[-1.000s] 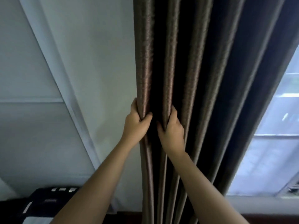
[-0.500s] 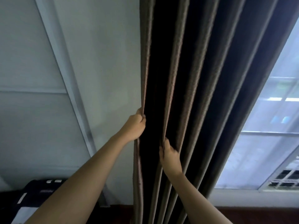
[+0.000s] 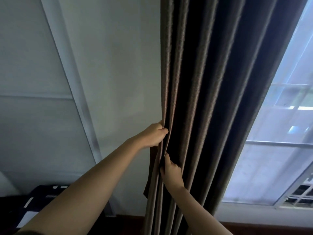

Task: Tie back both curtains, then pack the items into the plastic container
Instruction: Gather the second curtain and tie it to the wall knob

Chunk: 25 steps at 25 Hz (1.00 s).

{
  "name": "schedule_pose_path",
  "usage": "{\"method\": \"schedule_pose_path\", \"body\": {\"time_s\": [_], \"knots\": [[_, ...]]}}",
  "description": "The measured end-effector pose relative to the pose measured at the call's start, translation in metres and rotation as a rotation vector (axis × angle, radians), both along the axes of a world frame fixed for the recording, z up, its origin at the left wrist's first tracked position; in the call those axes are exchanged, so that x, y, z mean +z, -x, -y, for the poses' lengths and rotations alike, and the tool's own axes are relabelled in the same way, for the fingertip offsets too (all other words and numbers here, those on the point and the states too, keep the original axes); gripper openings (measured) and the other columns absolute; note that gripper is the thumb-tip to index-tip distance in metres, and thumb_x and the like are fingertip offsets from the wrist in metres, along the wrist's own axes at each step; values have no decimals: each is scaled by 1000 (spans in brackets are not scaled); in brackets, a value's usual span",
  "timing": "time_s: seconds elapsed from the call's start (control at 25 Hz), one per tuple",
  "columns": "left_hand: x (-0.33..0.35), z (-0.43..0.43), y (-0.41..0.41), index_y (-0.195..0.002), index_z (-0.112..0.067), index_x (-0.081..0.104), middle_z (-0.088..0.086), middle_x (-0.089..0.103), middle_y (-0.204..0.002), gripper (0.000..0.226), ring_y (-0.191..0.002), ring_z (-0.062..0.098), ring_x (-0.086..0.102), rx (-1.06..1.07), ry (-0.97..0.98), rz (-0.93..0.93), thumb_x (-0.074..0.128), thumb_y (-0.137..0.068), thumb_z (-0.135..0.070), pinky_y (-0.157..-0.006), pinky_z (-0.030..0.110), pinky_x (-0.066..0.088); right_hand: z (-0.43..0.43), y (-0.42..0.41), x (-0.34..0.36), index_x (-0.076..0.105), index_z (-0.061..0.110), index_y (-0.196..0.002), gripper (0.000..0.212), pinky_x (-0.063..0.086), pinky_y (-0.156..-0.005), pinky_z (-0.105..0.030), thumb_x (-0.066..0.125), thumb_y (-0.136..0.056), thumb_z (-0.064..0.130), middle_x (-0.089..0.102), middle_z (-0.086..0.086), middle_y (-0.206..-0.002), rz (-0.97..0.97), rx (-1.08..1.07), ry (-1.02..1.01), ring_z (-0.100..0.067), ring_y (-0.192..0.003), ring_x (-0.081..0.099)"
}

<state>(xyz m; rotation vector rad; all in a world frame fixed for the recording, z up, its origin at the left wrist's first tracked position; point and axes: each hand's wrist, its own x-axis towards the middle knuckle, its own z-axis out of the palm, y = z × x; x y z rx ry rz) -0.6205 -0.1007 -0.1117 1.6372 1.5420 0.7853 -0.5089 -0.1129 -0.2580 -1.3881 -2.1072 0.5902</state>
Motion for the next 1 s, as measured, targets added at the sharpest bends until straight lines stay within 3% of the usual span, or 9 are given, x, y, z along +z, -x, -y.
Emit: {"method": "schedule_pose_path", "body": {"time_s": [0.12, 0.28, 0.4, 0.48, 0.52, 0.68, 0.84, 0.92, 1.0], "knots": [[3, 2, -11, -92, -23, 51, 0, 52, -76, 6, -73, 17, 54, -44, -30, -104, 46, -89, -26, -71, 31, 46, 2, 2, 0, 14, 21, -149, 65, 45, -72, -24, 43, -92, 7, 64, -3, -101, -27, 34, 33, -20, -90, 64], [0, -7, -17, -115, -4, 54, 11, 64, -94, 41, -80, 24, 64, -27, -144, -369, 48, -92, -38, -72, 34, 55, 17, -3, -12, 14, 24, -150, 72, 52, -87, -35, 47, -87, 12, 65, -7, -113, -34, 169, 172, -24, -101, 64], [-5, -13, -3, -118, 3, 49, 19, 62, -96, 37, -80, 31, 61, 46, -159, -480, 35, -98, -25, -74, 38, 52, 5, -17, -5, 38, 14, -141, 63, 39, -109, -39, 54, -81, 6, 49, -12, -139, -135, -42, -295, -24, -132, 44], [-8, -15, 10, -128, -5, 43, 17, 61, -104, 37, -88, 30, 60, 37, -133, -447, 32, -98, -25, -81, 38, 49, -16, -22, 31, 39, 5, -137, 60, 28, -114, -34, 61, -82, 7, 37, -17, -146, -330, -238, -602, -22, -138, 31], [-9, -15, 16, -133, -10, 39, 16, 61, -110, 39, -93, 29, 60, 31, -120, -420, 32, -98, -25, -84, 37, 48, -27, -23, 56, 35, 4, -139, 62, 26, -114, -30, 62, -84, 9, 34, -18, -148, -377, -267, -633, -22, -139, 29], [-11, -14, 27, -143, -17, 31, 13, 58, -122, 45, -102, 25, 56, 31, -129, -339, 32, -99, -25, -93, 34, 45, -57, -24, 105, 18, 15, -148, 68, 46, -94, -25, 57, -92, 15, 54, -8, -132, -370, -190, -300, -20, -115, 57], [-9, -13, 27, -145, -21, 28, 4, 53, -129, 46, -115, 22, 53, 21, -130, -252, 32, -100, -24, -98, 30, 40, -40, -24, 33, 42, 14, -135, 44, 51, -93, -36, 49, -92, 8, 66, -9, -115, -67, -56, -115, -26, -105, 65], [-6, -13, 21, -143, -16, 33, 5, 57, -120, 44, -107, 23, 57, 12, -117, -246, 32, -99, -21, -92, 30, 42, -27, -21, 4, 45, 15, -135, 43, 50, -94, -31, 48, -92, 6, 66, -8, -116, -35, 10, -69, -23, -105, 64], [-2, -12, 10, -134, -6, 41, 12, 61, -109, 38, -84, 15, 56, -12, -102, -248, 31, -99, -18, -75, 25, 44, -25, -15, -3, 44, 15, -135, 43, 50, -92, -28, 46, -93, 5, 66, -6, -113, -41, 21, -67, -20, -103, 64]]}}
